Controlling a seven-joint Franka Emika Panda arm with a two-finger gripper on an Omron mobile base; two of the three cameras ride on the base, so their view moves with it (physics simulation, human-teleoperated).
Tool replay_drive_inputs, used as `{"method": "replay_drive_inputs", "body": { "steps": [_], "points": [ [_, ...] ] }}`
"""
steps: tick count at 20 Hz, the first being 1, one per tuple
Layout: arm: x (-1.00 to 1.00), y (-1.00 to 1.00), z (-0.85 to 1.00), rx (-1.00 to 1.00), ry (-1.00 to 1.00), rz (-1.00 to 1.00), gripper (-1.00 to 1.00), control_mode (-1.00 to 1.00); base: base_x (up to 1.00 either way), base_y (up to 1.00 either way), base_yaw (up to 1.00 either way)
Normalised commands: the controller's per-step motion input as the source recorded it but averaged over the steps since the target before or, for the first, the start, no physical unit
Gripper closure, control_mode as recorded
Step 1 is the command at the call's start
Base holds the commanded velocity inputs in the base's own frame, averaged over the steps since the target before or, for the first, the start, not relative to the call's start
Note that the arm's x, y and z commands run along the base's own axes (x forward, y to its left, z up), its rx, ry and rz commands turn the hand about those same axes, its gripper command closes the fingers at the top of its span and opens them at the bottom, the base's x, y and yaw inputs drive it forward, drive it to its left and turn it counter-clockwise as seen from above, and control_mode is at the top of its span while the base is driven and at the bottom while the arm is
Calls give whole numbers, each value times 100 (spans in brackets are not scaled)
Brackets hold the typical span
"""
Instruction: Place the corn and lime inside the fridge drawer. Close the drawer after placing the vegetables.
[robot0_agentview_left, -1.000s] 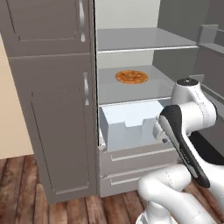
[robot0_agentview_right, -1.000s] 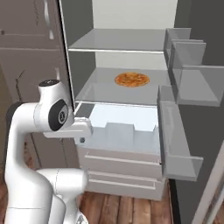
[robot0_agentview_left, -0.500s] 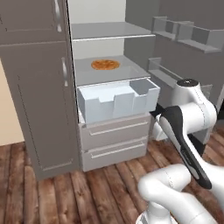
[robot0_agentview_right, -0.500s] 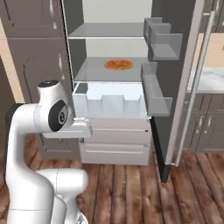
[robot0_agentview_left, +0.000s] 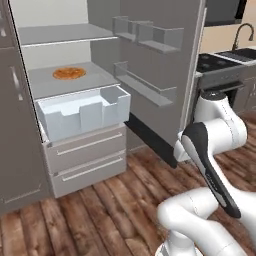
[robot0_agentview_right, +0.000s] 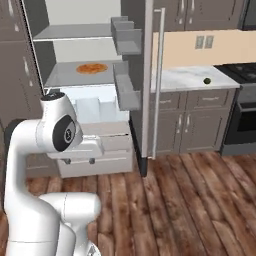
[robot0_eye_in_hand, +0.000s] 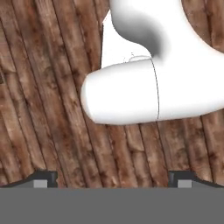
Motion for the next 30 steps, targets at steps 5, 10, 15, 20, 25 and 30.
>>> {"method": "replay_drive_inputs", "body": {
  "steps": [5, 10, 15, 20, 25, 30],
  "points": [
    [0, 0, 0, 0, 0, 0, -100, 100, 32, -100, -27],
    [0, 0, 0, 0, 0, 0, -100, 100, 42, -100, -15],
    [0, 0, 0, 0, 0, 0, -100, 100, 94, -92, -2],
    [0, 0, 0, 0, 0, 0, -100, 100, 100, -56, 6],
    [0, 0, 0, 0, 0, 0, -100, 100, 100, -37, 18],
    [0, 0, 0, 0, 0, 0, -100, 100, 100, -20, 29]
  ]
}}
